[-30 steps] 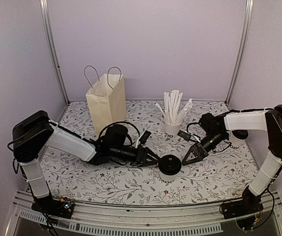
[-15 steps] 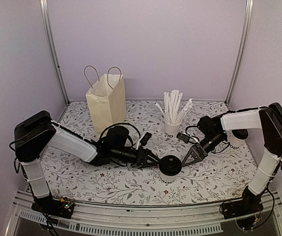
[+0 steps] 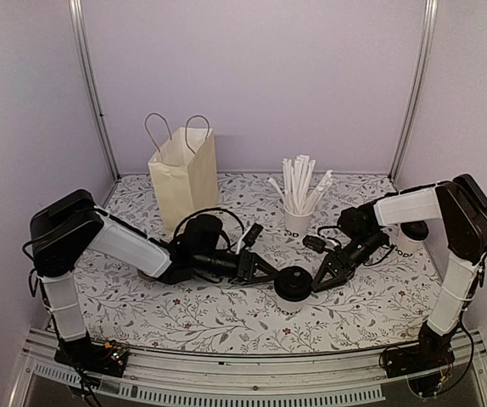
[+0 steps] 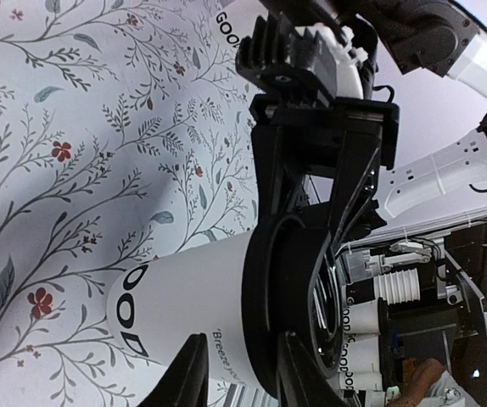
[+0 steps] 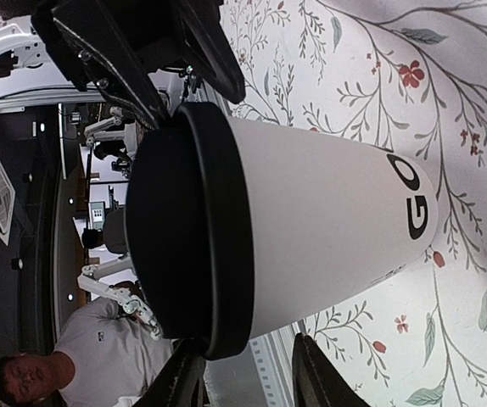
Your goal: Pack the takeout coffee
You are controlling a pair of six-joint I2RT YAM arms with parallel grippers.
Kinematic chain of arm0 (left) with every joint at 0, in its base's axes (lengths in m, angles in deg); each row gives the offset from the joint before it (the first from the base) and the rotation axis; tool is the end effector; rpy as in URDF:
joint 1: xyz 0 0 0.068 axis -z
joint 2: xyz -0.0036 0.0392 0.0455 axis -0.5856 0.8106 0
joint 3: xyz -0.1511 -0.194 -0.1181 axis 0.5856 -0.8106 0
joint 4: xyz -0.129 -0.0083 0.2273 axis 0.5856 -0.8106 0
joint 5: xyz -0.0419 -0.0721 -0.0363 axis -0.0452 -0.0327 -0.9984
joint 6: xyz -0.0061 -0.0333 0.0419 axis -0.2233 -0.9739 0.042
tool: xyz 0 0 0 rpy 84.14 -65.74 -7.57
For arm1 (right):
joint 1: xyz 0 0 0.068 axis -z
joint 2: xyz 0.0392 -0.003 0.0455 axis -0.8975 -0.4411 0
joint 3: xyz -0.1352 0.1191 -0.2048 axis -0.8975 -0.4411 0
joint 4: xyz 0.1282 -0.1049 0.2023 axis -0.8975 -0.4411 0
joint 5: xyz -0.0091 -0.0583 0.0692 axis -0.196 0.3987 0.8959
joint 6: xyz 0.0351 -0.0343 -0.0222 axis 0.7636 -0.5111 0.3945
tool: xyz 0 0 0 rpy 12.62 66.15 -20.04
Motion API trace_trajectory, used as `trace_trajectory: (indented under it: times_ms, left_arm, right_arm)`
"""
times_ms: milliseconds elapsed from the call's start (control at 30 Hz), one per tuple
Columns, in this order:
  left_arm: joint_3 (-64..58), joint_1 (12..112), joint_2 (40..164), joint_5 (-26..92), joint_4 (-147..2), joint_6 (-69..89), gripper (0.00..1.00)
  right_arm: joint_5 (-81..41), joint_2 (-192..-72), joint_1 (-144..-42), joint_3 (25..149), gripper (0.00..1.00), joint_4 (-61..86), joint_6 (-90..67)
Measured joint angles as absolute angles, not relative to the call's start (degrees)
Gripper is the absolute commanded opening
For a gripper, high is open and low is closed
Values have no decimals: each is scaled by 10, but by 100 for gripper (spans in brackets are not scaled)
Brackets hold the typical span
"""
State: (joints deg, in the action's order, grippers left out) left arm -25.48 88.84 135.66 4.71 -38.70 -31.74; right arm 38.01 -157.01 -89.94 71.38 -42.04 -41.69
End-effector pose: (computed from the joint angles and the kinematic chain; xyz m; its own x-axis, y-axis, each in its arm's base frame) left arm 0.2105 -0.3144 0.1431 -0.9229 0.1468 -0.3560 0.3840 0.2799 -0.8799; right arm 0.2454 0.1563 0.1451 -0.7993 -0.5754 -0.1733 -0.3702 0.2444 0.8962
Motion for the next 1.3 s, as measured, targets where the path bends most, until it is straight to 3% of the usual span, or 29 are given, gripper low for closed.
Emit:
trace_trajectory:
  times_ms: [433,833,1300]
  left_arm:
    - [-204,884,1369,89,-431,-243,43]
    - [-71,895,1412,120,-500,-210,57]
    - [-81,898,1365,194,-602,-176,63]
  right_arm:
    - [353,-1527,-921,718,55,-409,-446]
    - [320,-1461,-924,703,59,-388,-478]
    - [283,-1453,-881,717,56,-404,-494]
